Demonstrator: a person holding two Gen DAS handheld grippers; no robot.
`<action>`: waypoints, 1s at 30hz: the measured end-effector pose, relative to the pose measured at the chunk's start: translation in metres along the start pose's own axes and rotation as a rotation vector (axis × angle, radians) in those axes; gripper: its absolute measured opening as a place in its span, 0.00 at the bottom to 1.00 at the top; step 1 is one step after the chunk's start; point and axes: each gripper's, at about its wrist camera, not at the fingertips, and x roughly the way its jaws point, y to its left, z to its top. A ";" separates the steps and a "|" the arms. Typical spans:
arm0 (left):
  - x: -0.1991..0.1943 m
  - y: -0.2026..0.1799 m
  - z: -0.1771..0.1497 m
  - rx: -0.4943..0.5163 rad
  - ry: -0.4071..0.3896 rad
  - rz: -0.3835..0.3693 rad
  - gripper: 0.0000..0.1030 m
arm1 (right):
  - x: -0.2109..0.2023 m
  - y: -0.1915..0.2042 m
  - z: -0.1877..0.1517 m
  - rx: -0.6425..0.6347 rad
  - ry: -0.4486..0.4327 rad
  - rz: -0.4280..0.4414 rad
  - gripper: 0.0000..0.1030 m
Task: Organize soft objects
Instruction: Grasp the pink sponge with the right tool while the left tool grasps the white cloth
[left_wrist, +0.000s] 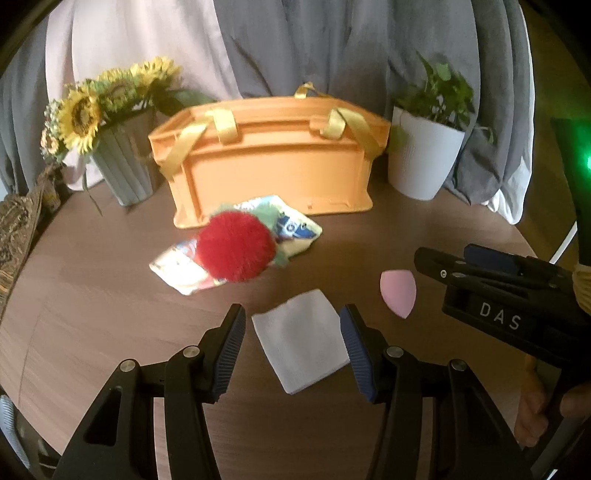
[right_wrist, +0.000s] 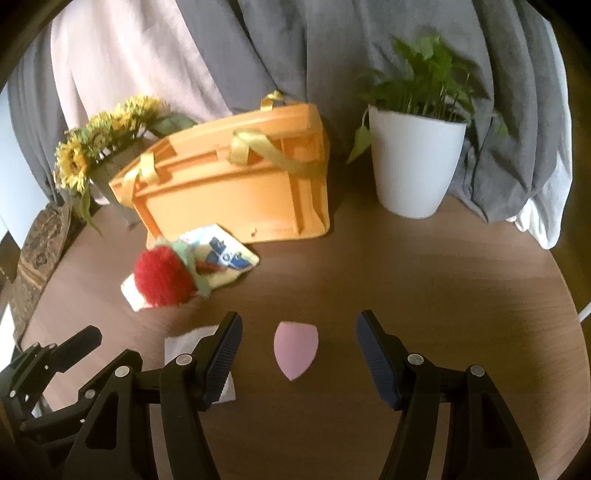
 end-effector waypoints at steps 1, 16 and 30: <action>0.003 -0.001 -0.001 0.001 0.004 0.000 0.51 | 0.002 0.000 -0.001 -0.002 0.006 -0.001 0.63; 0.047 -0.002 -0.014 0.036 0.079 -0.002 0.51 | 0.047 -0.001 -0.019 -0.004 0.092 0.006 0.63; 0.074 -0.003 -0.019 0.054 0.127 -0.009 0.47 | 0.065 0.000 -0.022 -0.006 0.120 0.010 0.57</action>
